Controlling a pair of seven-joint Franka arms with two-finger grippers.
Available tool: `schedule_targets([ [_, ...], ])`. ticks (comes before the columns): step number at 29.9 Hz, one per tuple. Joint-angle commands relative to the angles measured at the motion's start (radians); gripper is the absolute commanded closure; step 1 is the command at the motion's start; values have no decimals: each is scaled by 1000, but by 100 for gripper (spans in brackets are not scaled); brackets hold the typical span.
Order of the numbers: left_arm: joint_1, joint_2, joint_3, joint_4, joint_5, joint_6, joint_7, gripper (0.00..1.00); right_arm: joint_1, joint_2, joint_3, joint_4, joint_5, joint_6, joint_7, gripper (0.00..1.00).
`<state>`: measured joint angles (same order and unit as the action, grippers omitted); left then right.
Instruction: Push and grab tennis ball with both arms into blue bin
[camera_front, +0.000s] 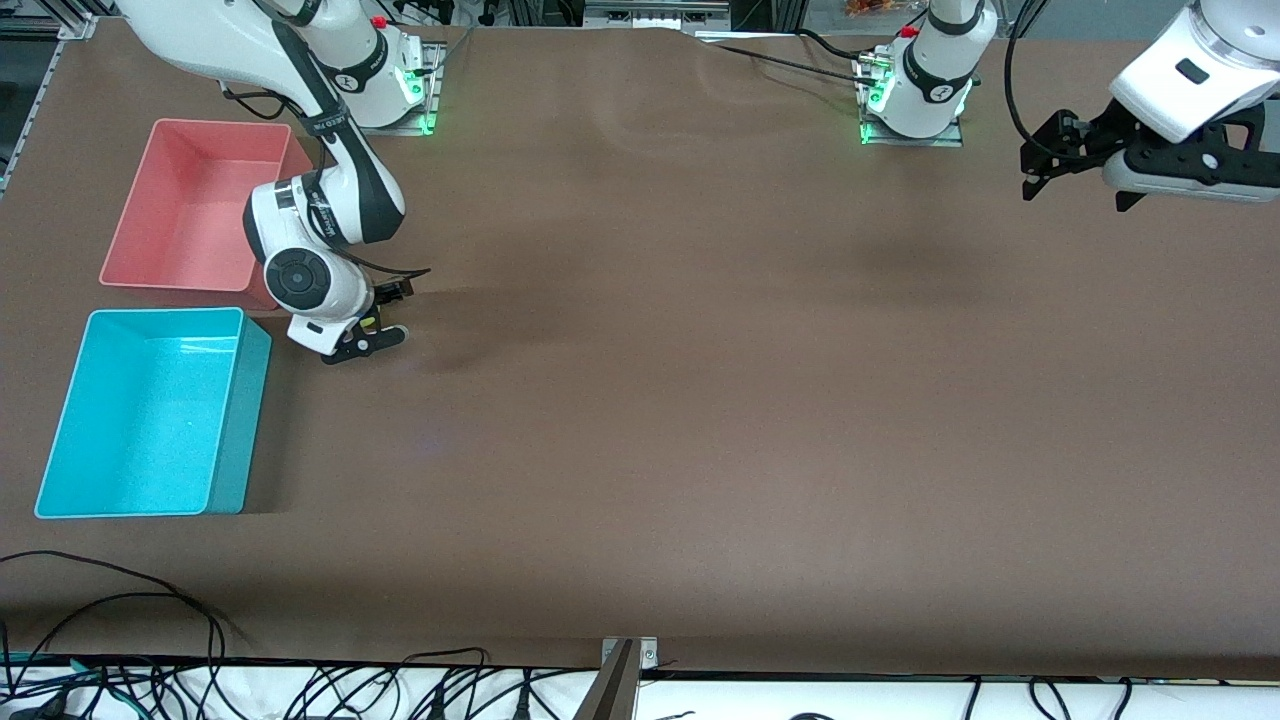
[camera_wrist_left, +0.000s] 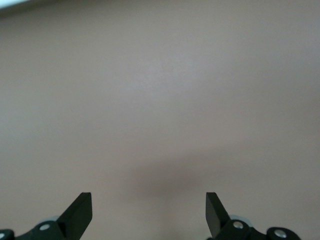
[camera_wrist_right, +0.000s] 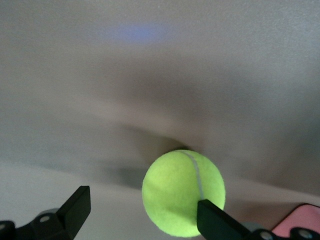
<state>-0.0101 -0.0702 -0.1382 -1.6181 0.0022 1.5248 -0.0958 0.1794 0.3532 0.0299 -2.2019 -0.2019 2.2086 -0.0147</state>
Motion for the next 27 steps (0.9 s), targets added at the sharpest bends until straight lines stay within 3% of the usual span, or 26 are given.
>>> schedule_targets([
  [1, -39, 61, 35, 86, -16, -45, -33, 0, -5, -5, -4, 7, -37, -23, -8, 0],
  [4, -77, 61, 81, 83, -16, -45, -33, 0, -6, -7, -8, 7, -40, -23, -13, 0],
  [27, -65, 66, 83, 81, -31, -58, -44, 0, -11, 29, -44, 11, -54, -32, -4, 0],
])
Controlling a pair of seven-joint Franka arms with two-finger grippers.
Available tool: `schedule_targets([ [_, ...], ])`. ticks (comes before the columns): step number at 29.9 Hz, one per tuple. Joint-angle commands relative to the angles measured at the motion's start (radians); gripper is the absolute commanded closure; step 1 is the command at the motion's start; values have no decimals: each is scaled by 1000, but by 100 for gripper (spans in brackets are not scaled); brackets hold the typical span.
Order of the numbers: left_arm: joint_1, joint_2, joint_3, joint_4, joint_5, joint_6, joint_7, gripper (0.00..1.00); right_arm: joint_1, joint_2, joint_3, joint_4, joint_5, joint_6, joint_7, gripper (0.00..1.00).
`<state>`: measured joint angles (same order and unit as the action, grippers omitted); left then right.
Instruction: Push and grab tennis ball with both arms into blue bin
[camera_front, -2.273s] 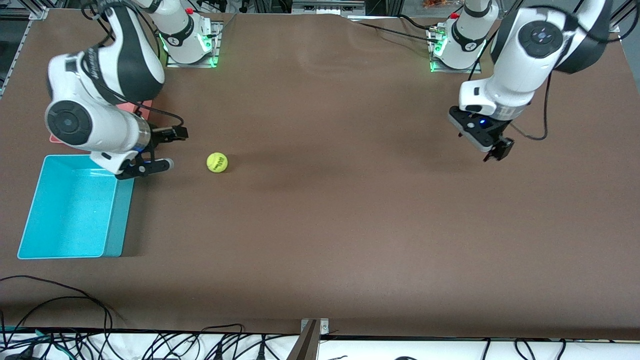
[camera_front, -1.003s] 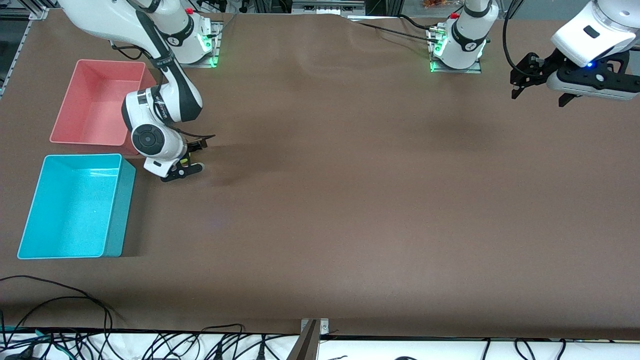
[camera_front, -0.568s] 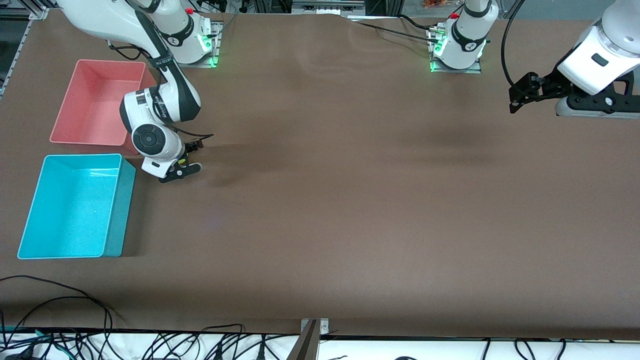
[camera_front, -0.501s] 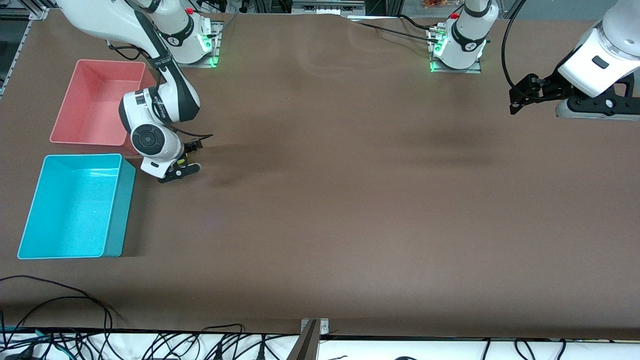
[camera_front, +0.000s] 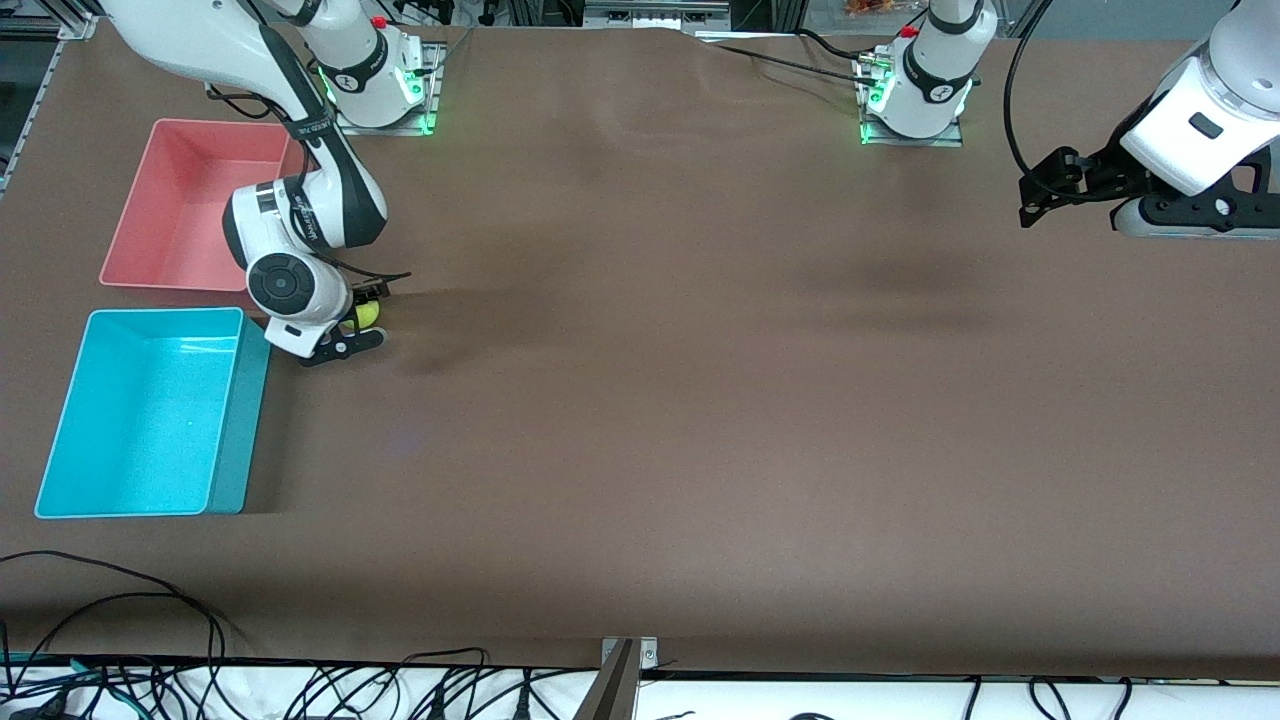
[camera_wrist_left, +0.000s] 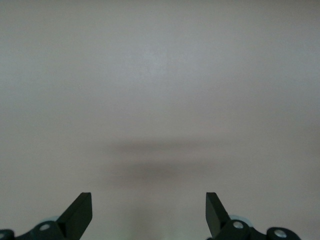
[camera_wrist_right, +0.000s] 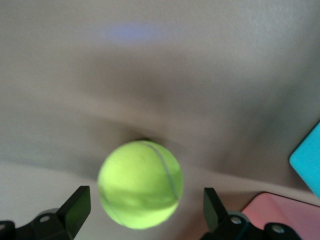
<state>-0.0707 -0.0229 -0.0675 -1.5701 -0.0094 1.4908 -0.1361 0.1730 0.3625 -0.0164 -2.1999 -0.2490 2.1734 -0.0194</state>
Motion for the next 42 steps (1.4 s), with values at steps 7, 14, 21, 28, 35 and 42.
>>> schedule_targets([
  [7, -9, 27, 11, 38, -17, -23, -13, 0, 0, 38, 6, 43, -3, 14, 3, 0],
  [14, -6, 26, 15, 39, -17, -21, -13, 0, -7, 79, 6, 77, -3, 14, -2, 6],
  [21, -6, 26, 17, 56, -15, -20, -13, 0, -6, 84, 9, 75, -3, 3, -8, 60],
  [28, -4, 26, 17, 59, -9, -20, -11, 0, -6, 70, 10, 181, -3, -140, -20, 69],
  [35, 15, 26, 18, 61, -15, -20, -7, 0, -9, 73, 10, 319, 1, -336, -63, 69],
  [42, 14, 26, 17, 61, -14, -20, -8, 0, -10, 79, 3, 400, -9, -360, -132, 69],
])
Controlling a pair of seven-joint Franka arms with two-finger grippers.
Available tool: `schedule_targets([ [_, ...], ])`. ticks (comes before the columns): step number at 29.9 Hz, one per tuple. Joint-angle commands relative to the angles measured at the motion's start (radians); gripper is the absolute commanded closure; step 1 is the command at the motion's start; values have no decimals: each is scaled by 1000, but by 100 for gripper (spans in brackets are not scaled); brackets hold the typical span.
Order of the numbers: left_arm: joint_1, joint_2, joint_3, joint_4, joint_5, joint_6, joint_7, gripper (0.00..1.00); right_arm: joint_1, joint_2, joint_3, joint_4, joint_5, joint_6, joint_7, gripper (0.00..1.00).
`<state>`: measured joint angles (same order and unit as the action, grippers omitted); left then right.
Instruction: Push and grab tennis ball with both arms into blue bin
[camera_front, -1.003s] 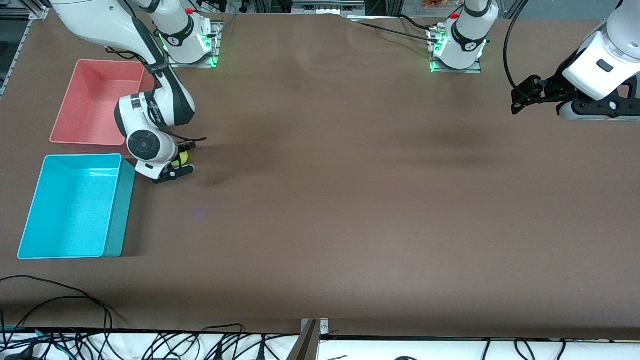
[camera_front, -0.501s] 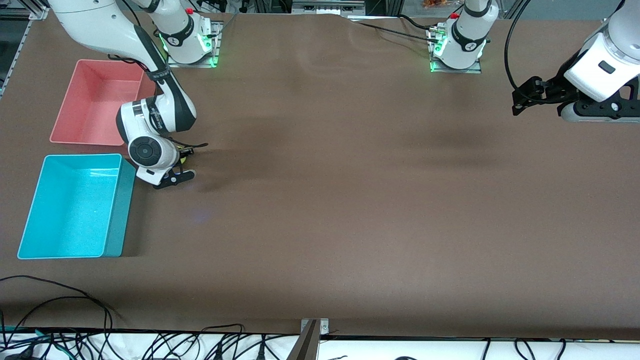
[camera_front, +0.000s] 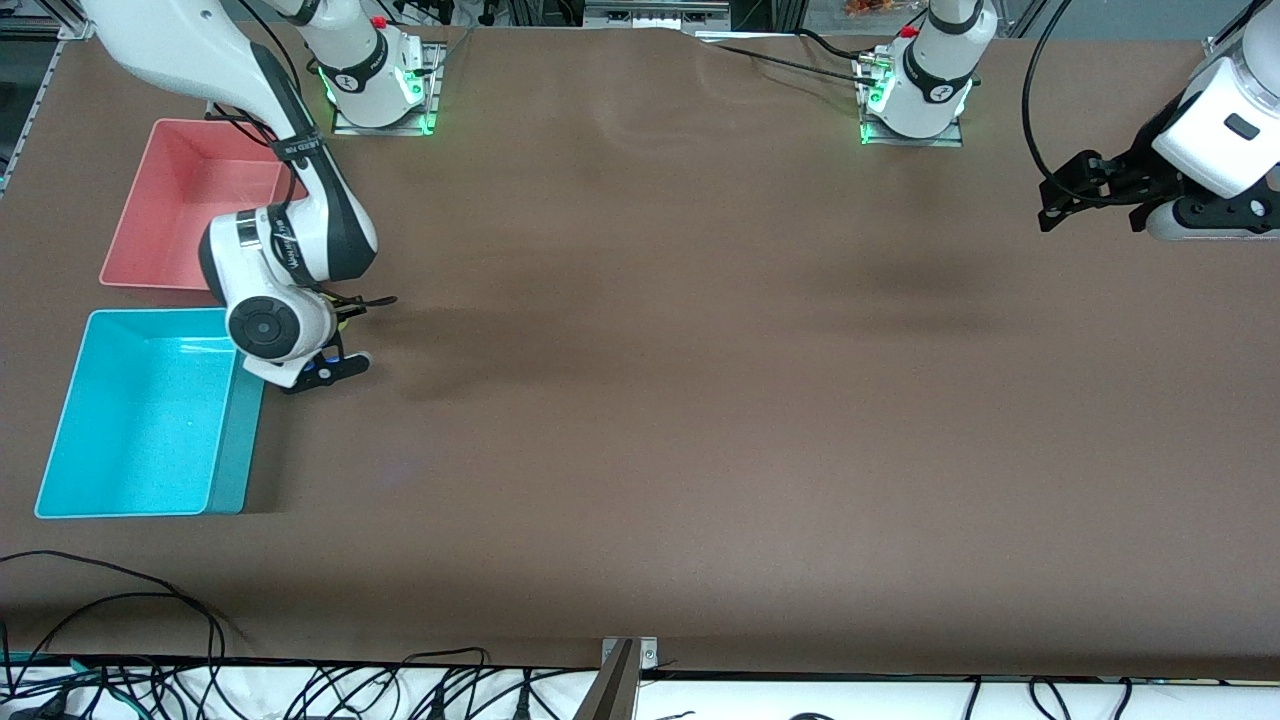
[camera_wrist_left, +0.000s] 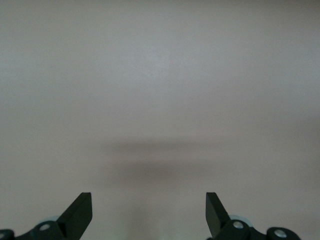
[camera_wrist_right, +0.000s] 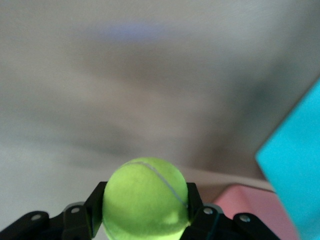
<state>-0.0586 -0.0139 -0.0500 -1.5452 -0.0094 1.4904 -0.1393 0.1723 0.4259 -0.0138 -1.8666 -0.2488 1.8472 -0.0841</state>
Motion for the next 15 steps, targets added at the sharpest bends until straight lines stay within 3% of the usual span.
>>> schedule_targets([
  [1, 3, 17, -1, 36, -14, -19, -5, 0, -13, 17, -2, 78, -13, -34, -91, 69],
  [7, 3, 17, -1, 34, -15, -19, -6, 0, -71, 20, -31, 132, -39, -37, -250, 69],
  [15, 3, 17, -1, 34, -17, -19, -6, 0, -187, 94, -55, 254, -81, -36, -483, 69],
])
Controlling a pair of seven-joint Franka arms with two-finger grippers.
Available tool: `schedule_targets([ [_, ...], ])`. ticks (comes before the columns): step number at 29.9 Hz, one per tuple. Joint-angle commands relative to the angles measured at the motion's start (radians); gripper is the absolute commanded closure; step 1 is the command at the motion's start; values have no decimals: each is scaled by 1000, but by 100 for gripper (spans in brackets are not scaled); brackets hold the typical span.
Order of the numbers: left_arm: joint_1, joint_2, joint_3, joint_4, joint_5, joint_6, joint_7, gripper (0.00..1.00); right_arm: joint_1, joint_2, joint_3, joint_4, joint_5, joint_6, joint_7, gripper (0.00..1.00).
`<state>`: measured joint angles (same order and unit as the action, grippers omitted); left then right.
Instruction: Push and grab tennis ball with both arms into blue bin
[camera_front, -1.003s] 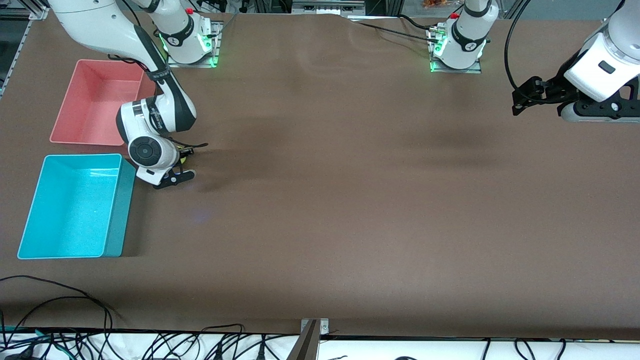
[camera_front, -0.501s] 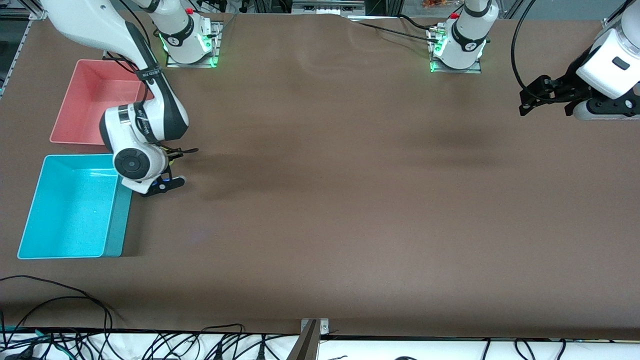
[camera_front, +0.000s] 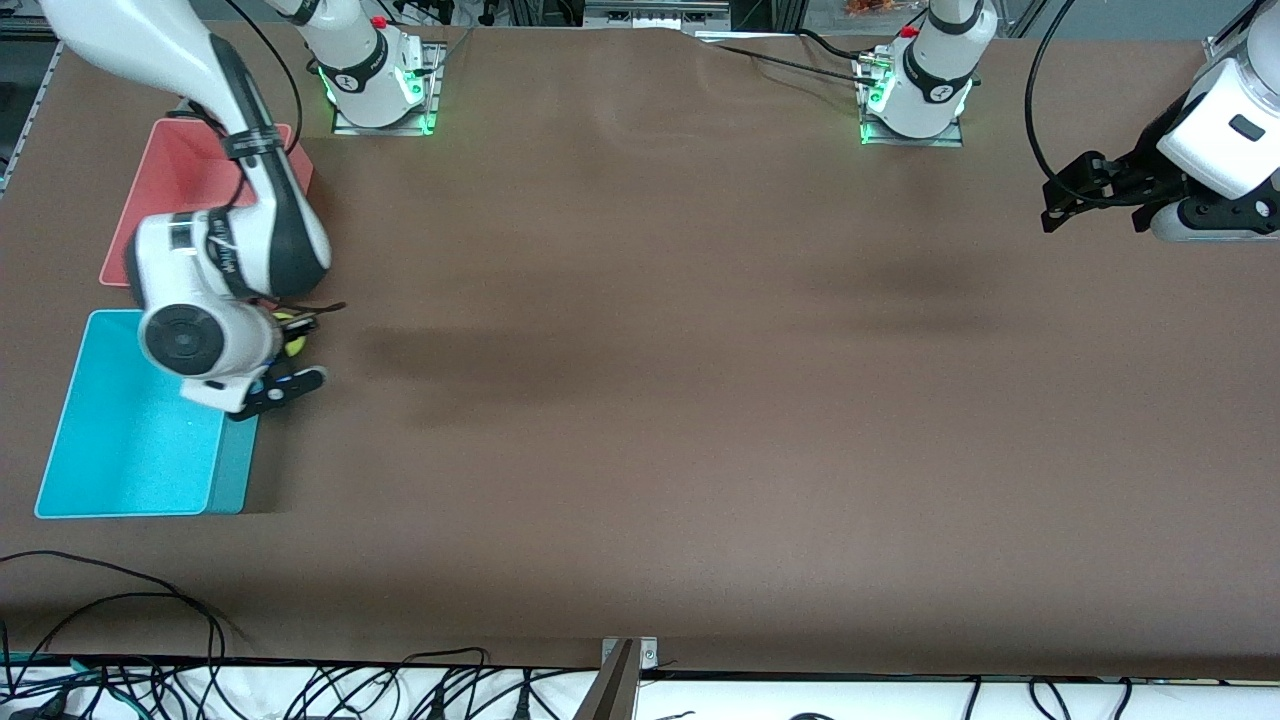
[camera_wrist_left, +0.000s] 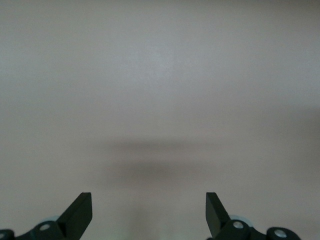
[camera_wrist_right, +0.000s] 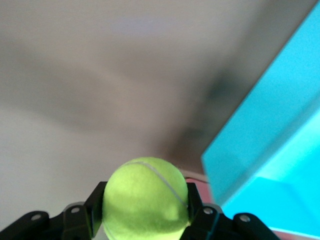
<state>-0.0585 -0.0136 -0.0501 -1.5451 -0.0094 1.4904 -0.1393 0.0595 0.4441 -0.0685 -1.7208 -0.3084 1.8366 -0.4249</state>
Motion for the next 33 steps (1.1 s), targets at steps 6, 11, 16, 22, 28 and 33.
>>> schedule_targets([
  [6, 2, 18, 0, 34, -17, -19, -6, 0, -164, 140, 3, 127, -2, 12, -213, 69],
  [11, 2, 23, 0, 36, -17, -19, -6, 0, -208, 180, 3, 127, 86, 42, -277, 69],
  [16, 2, 23, 0, 36, -17, -19, -6, 0, -250, 208, 3, 127, 193, 39, -305, 61],
  [22, 2, 24, 0, 36, -17, -19, -6, 0, -267, 208, 3, 127, 241, 30, -318, 0],
  [28, 2, 24, 0, 36, -18, -19, -8, 0, -267, 200, 4, 130, 250, 23, -316, 0],
  [33, 2, 24, 0, 36, -18, -19, -6, 0, -262, 196, 6, 185, 272, -83, -307, 0],
])
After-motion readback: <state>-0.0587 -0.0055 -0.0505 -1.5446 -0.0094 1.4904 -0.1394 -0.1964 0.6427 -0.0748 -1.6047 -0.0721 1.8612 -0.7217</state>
